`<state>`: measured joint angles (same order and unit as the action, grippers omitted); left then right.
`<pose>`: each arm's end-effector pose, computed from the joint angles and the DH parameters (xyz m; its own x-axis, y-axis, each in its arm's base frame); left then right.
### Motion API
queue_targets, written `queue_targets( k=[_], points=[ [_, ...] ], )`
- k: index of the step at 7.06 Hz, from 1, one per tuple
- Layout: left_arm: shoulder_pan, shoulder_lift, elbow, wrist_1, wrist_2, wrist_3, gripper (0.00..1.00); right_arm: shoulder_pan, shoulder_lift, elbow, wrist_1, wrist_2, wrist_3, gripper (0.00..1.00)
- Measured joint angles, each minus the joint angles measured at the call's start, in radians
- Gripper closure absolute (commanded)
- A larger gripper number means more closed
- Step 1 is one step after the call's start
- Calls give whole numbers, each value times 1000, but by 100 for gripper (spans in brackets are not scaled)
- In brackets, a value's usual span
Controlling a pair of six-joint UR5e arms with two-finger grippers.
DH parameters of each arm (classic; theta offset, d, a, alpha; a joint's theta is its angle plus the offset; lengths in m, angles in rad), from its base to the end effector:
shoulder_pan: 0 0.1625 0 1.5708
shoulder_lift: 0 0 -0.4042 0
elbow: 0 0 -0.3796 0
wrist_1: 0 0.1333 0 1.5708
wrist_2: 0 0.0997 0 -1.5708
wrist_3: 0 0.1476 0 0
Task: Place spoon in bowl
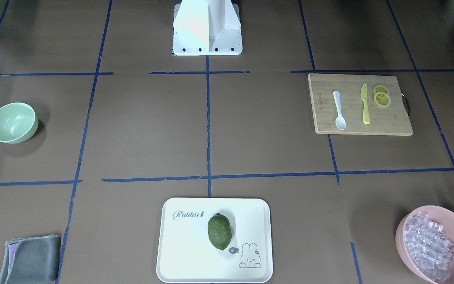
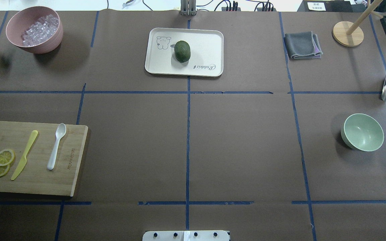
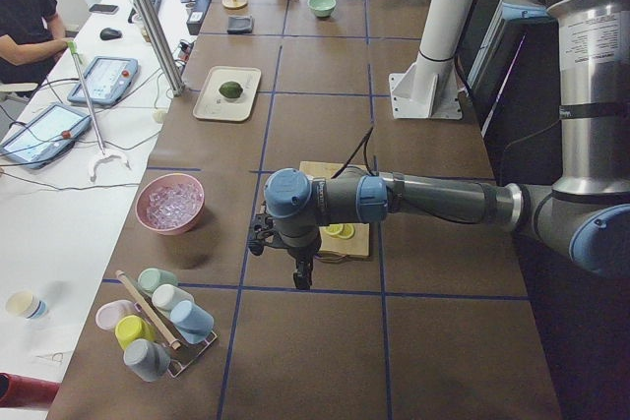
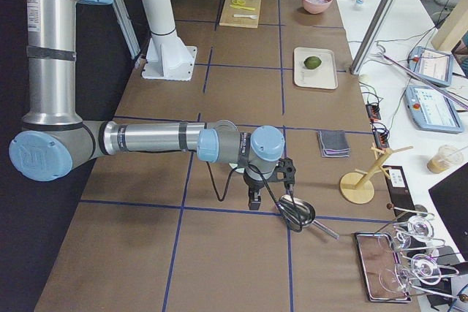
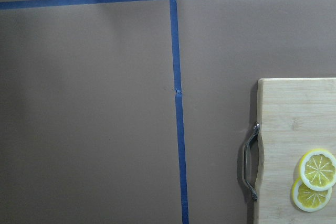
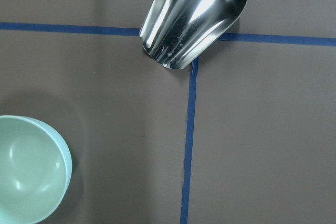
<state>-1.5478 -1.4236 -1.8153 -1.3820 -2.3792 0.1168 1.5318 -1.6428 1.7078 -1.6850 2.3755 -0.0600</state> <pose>-0.0172 -0.4090 0.6361 0.6846 0.0662 -0.7259 -0.1034 0.9946 -0.0068 0.0096 -0.4450 0.6481 0.6906 -0.0515 0.7214 0.0805 0.9967 -0.0059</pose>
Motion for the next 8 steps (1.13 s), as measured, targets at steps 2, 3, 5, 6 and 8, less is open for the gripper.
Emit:
queue_targets(
  k=[2,3,5,6,8],
  points=[
    [0,3,-14,2,0,-1,0,-4,2,2,1,1,2,0],
    [0,7,-27,3,-2,-2,0,-7,3,4,0,1,3,0],
    [1,17,-35,-1,-7,-3,0,-8,4,6,0,2,5,0],
    [2,18,-38,-7,-9,0,0,-10,4,8,0,4,6,0],
    [3,23,-48,-11,-10,7,0,-20,4,8,12,54,6,1]
  ],
)
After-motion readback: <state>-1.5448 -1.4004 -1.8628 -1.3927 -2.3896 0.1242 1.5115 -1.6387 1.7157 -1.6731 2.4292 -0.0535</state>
